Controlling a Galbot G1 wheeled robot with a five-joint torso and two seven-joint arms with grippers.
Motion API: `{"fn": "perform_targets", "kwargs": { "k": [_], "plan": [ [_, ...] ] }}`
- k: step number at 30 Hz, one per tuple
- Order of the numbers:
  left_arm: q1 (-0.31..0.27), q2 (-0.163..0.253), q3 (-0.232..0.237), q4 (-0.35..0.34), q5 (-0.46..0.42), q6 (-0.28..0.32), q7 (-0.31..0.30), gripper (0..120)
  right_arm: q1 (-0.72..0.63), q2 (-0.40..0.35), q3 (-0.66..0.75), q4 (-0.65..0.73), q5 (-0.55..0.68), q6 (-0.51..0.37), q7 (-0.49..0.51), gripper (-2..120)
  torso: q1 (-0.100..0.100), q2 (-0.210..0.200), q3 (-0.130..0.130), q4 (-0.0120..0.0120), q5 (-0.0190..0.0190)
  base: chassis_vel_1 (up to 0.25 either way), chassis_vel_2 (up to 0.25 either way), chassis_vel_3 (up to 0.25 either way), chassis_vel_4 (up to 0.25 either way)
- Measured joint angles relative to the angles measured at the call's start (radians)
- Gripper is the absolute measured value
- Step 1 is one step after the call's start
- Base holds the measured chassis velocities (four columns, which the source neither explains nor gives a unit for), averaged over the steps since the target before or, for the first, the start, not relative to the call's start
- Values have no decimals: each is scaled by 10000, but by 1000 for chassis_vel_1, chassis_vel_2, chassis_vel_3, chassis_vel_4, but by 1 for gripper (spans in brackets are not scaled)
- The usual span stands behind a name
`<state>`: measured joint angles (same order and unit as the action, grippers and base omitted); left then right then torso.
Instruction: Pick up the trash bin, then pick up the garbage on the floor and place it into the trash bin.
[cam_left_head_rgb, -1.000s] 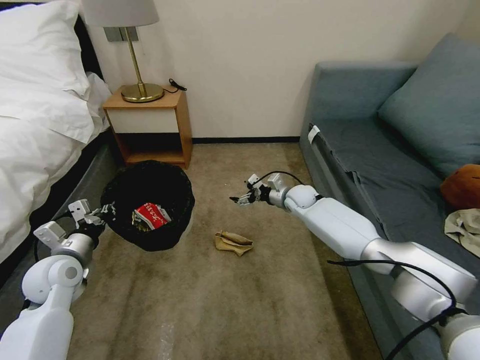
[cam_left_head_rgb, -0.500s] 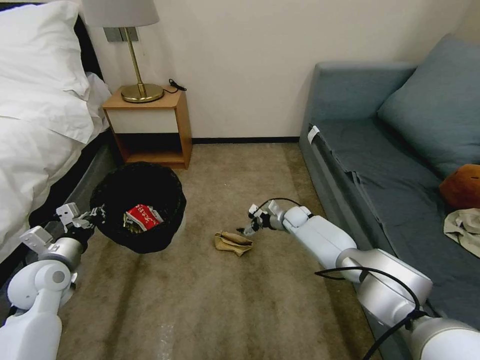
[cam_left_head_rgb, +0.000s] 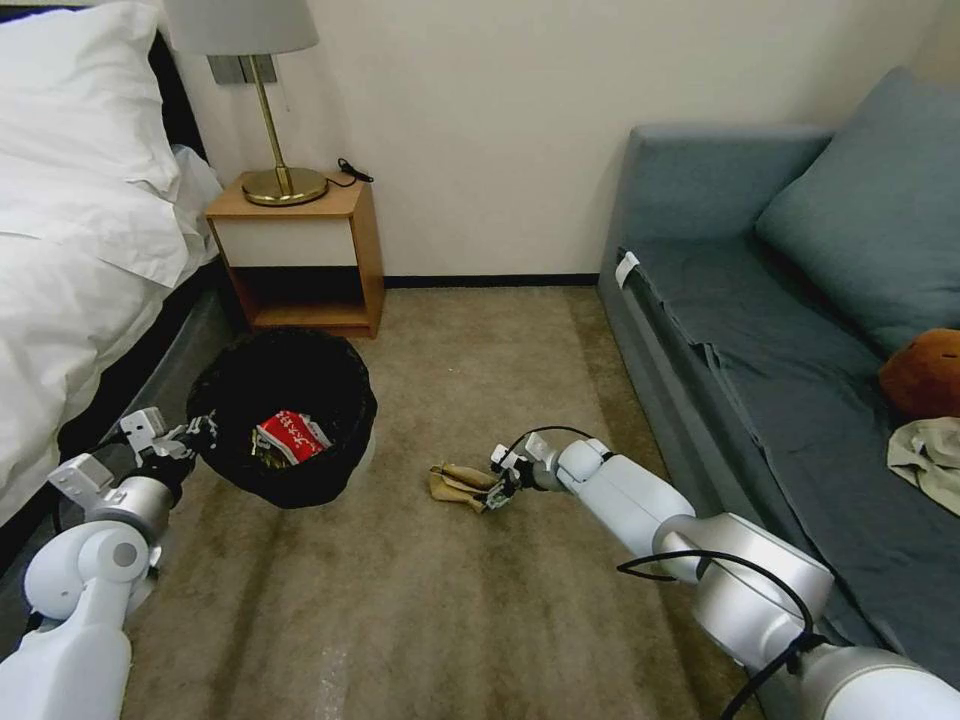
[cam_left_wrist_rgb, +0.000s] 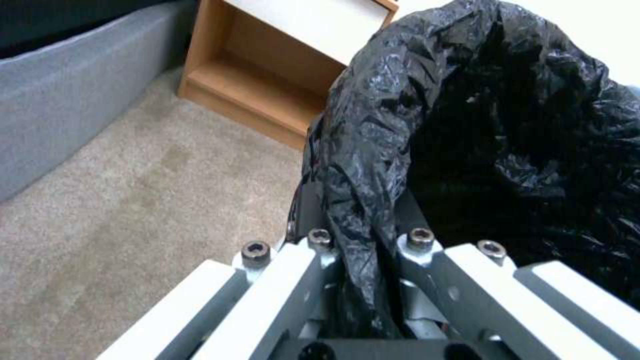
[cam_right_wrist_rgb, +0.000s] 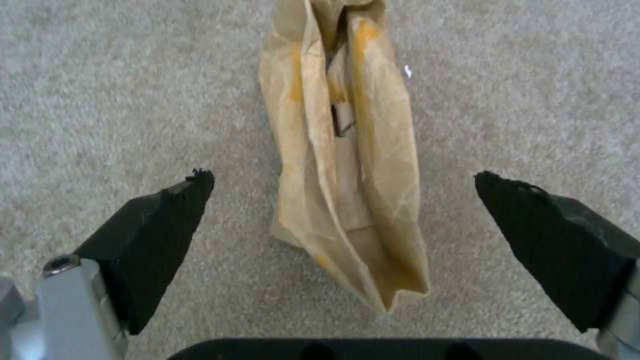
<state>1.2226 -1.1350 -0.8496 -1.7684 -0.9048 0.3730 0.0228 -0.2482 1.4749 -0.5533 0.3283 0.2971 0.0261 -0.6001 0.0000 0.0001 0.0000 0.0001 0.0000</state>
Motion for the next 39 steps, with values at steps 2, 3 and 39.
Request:
{"fn": "perform_targets", "kwargs": {
  "k": [2, 3, 39],
  "plan": [
    [20, -13, 0, 1, 6, -4, 18, 3, -30, 58, 0, -71, -108, 0, 94, 100, 0, 0, 0, -1, -1, 0, 0, 0, 0],
    [26, -14, 0, 1, 6, -7, 23, 3, -38, 72, 0, -101, -145, 0, 127, 100, 0, 0, 0, -1, 0, 0, 0, 0, 0],
    [128, -40, 58, 106, 45, -126, 110, 3, -273, 780, 776, -1123, -1069, -358, 1226, 90, 0, -1, 0, -2, 0, 0, 0, 0, 0]
  ]
}}
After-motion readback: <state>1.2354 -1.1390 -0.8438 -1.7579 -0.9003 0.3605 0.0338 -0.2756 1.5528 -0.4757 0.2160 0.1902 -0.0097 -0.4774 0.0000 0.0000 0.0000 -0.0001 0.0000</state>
